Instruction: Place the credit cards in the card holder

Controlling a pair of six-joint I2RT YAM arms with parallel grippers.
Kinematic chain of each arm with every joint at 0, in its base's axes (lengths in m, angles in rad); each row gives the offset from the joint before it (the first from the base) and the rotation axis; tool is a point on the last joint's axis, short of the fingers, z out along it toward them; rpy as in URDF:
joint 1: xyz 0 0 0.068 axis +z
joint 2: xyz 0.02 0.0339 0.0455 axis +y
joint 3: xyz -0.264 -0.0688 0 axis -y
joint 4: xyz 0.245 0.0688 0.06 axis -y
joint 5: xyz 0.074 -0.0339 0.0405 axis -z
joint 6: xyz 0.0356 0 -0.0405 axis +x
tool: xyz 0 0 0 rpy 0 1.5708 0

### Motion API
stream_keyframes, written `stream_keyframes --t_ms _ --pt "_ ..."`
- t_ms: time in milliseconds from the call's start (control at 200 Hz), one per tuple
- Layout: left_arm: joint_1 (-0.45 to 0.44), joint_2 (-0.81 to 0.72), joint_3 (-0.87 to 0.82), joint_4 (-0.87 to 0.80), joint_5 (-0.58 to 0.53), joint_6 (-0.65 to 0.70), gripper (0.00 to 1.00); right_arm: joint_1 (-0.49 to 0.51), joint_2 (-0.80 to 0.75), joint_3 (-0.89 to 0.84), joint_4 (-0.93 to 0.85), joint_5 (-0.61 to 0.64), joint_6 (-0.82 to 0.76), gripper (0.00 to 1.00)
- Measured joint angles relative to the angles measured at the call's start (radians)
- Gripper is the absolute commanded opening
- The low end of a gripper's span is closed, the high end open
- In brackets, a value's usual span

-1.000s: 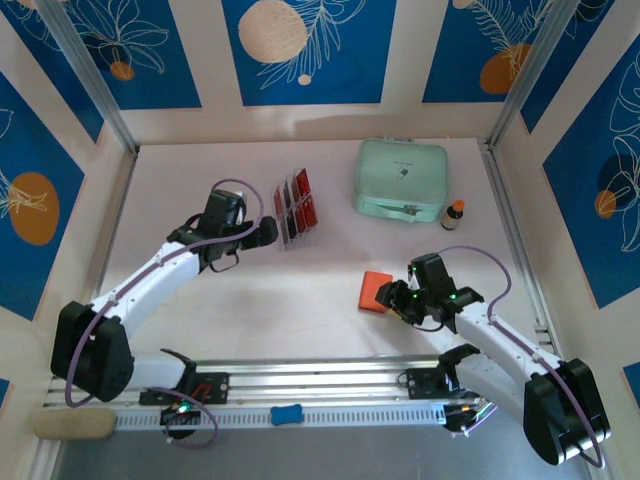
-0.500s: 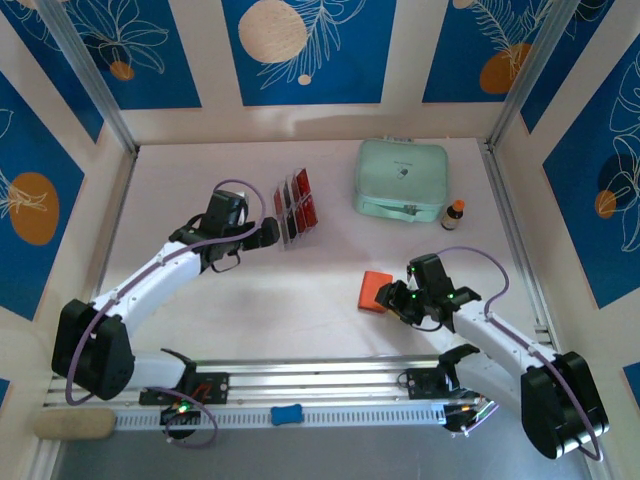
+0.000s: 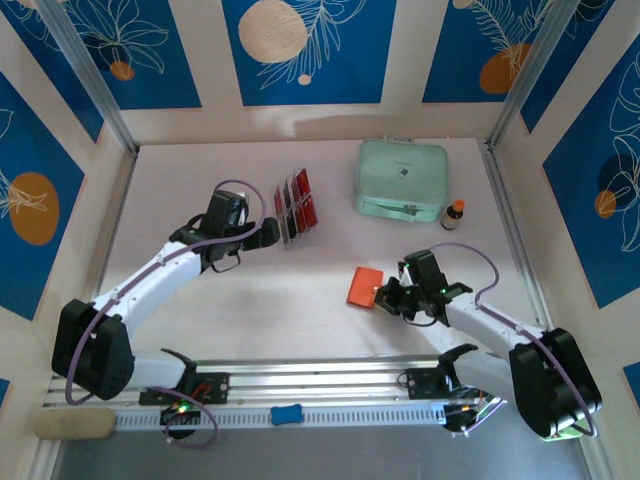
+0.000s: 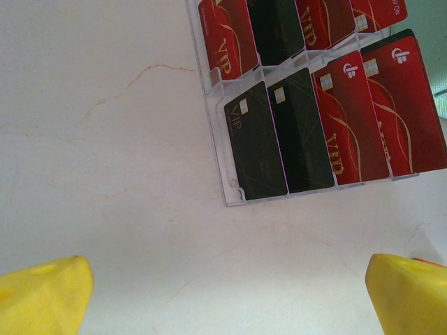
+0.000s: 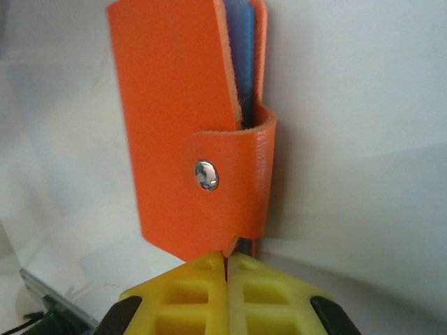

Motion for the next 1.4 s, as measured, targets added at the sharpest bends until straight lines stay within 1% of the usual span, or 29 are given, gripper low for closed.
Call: stream_keyframes --t_ms 145,295,470,675,805,920,1240,1315,1400 --pt "0.001 -0.009 -0.051 0.042 0.018 -0.023 1.00 0.103 0.032 0.123 0.031 -0.060 -0.031 0.00" --pt "0.016 -0.037 -0.095 0.095 0.098 -0.077 1.00 0.181 0.094 0.287 0.087 -0.131 -0.049 0.00" --pt "0.036 -0.113 -0.117 0.216 0.196 -0.170 1.00 0.192 0.164 0.386 0.212 -0.223 -0.015 0.00" --pt "0.045 -0.171 -0.131 0.364 0.266 -0.269 1.00 0.192 0.247 0.437 0.365 -0.304 0.073 0.00" --pt "0.047 -0.169 -0.156 0.451 0.308 -0.327 0.94 0.195 0.278 0.449 0.457 -0.335 0.136 0.00" --pt "0.047 -0.153 -0.182 0.520 0.338 -0.372 0.86 0.196 0.289 0.450 0.526 -0.351 0.185 0.00" --pt "0.049 -0.127 -0.206 0.650 0.402 -0.449 0.69 0.196 0.323 0.452 0.647 -0.370 0.275 0.00" --pt "0.049 -0.116 -0.206 0.677 0.414 -0.461 0.66 0.196 0.334 0.452 0.670 -0.373 0.293 0.00" --pt "0.049 -0.105 -0.209 0.703 0.422 -0.477 0.66 0.199 0.347 0.452 0.697 -0.377 0.311 0.00"
